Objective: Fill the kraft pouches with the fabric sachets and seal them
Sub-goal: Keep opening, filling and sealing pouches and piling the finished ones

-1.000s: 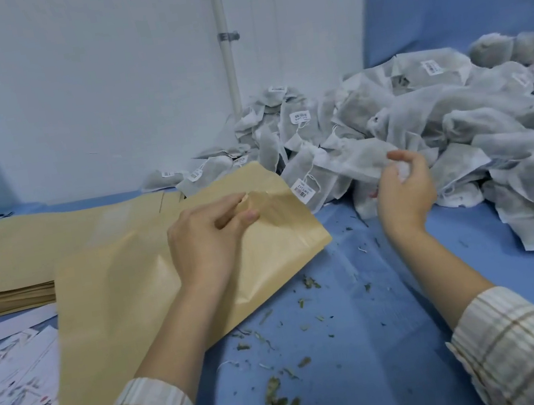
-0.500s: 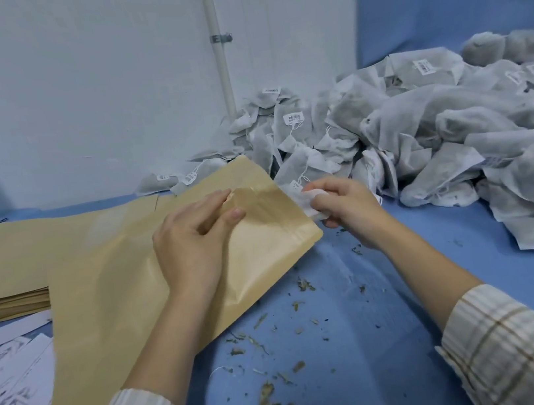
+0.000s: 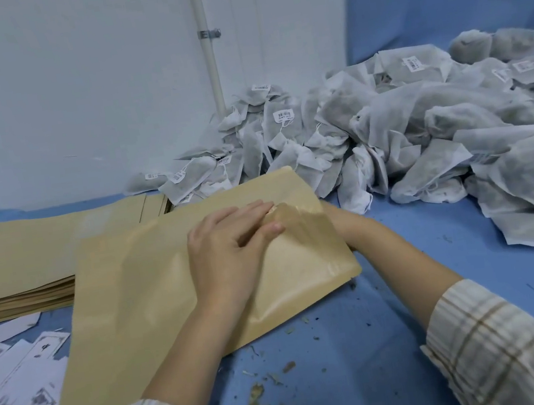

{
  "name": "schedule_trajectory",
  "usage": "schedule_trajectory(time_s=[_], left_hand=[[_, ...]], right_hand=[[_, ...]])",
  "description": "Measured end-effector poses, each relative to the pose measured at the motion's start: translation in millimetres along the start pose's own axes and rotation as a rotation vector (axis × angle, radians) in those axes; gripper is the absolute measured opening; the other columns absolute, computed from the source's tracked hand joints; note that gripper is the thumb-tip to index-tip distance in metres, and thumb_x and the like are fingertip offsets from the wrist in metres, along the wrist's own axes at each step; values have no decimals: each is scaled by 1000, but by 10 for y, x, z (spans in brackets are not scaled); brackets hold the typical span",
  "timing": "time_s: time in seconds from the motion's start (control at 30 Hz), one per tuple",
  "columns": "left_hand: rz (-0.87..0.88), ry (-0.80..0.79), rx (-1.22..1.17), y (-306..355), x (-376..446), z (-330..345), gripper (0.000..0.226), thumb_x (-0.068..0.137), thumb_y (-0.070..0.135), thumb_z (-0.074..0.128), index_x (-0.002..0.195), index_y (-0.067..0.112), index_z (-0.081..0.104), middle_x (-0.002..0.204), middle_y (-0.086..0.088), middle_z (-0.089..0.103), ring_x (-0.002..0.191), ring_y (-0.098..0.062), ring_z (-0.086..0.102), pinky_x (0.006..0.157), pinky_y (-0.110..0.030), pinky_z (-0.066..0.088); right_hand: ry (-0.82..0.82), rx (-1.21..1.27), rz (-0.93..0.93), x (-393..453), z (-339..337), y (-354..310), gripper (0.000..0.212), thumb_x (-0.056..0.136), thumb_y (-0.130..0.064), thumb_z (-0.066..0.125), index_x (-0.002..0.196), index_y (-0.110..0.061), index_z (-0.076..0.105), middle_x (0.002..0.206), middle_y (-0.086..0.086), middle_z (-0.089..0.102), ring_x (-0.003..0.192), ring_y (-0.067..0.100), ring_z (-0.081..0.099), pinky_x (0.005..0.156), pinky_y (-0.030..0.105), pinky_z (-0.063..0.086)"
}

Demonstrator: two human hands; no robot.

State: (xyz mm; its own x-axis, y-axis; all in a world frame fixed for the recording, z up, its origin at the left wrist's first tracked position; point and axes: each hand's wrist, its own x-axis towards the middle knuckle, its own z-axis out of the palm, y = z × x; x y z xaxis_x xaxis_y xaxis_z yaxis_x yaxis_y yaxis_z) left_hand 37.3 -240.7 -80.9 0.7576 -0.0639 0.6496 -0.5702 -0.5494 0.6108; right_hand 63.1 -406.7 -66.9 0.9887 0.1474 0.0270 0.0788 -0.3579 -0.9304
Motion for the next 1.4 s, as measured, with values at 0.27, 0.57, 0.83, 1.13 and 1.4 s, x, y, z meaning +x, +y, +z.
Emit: schedule_trajectory(time_s=[0.27,0.57,0.83,1.13,1.4], left_hand=[[-65,54,22,-69,21,-16,28,77,37,73,104,32,73,110,14,69,106,-17,58,99,-46,39],[-89,84,27,-110,27,-60,27,78,35,73,104,28,73,109,10,69,106,-19,59,99,-47,39],[-85,134,-1,-77,34,-85,25,77,33,74,102,28,74,107,14,69,106,-15,58,101,-46,38],[6,54,11,-12,-49,14,23,76,35,74,99,35,73,106,22,67,105,-9,56,101,-24,26],[-18,63,11,-50,-22,13,24,77,34,75,101,33,73,105,16,69,106,-15,58,104,-43,34]], right_hand=[[816,-673,292,-9,-382,506,61,81,-37,64,133,-28,35,126,17,42,112,37,44,84,40,43],[1069,243,-143,-35,-314,396,8,82,-19,53,86,-24,56,68,-17,48,61,1,45,52,13,35],[538,711,-68,-50,-217,287,16,86,-3,53,71,-9,56,58,-2,57,54,12,54,42,19,45],[-7,89,178,-55,91,55,34,100,-9,35,69,-23,39,68,-3,38,52,4,44,37,3,33],[804,-512,-76,20,-159,275,18,90,-33,51,88,-27,68,89,1,61,86,15,55,71,27,45]])
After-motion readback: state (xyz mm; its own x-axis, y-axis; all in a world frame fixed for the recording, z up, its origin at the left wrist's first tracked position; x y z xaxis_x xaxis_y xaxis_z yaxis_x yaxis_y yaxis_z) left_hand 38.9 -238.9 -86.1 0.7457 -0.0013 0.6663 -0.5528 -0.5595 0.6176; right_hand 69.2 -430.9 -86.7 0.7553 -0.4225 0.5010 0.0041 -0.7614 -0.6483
